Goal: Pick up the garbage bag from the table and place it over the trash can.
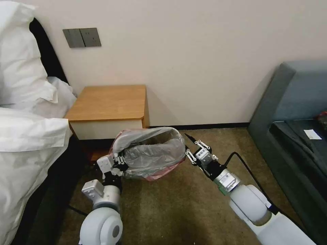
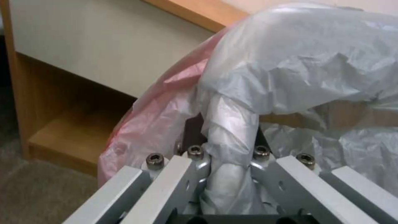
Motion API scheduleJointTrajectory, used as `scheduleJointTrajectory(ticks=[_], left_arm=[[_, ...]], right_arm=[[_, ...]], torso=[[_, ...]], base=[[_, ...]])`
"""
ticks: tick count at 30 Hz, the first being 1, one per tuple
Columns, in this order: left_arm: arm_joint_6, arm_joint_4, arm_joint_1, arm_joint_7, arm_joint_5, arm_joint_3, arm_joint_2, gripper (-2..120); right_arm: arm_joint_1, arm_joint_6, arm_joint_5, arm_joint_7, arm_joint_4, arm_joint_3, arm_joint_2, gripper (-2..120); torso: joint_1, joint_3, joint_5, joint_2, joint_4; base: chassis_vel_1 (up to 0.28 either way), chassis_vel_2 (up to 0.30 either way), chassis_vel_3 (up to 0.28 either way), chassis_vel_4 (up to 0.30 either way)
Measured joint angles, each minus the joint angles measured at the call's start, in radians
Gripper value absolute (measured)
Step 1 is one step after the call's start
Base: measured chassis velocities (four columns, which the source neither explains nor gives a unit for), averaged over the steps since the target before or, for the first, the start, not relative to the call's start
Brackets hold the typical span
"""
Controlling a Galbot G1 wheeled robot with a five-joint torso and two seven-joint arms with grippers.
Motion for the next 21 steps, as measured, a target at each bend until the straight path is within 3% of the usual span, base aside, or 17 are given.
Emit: scheduleJointTrajectory(ticks=[14,21], left_arm=[[0.004,0.036,-0.009,-0.002,0.002,0.006,0.005,5],[-0.005,0.041,0.007,0.008,0.026,0.014,0.007,5]], right_arm=[[0.041,0.033,0.005,0.038,-0.014,0.021,0.063,96],[0.063,0.047,-0.022,0.031,-0.044,0.024,0.070,100]], torso=[[0.000,0.000,0.0000,0.000,0.0000],[0.000,0.000,0.0000,0.000,0.0000]], base=[[0.000,0.000,0.000,0.000],[0.000,0.000,0.000,0.000]])
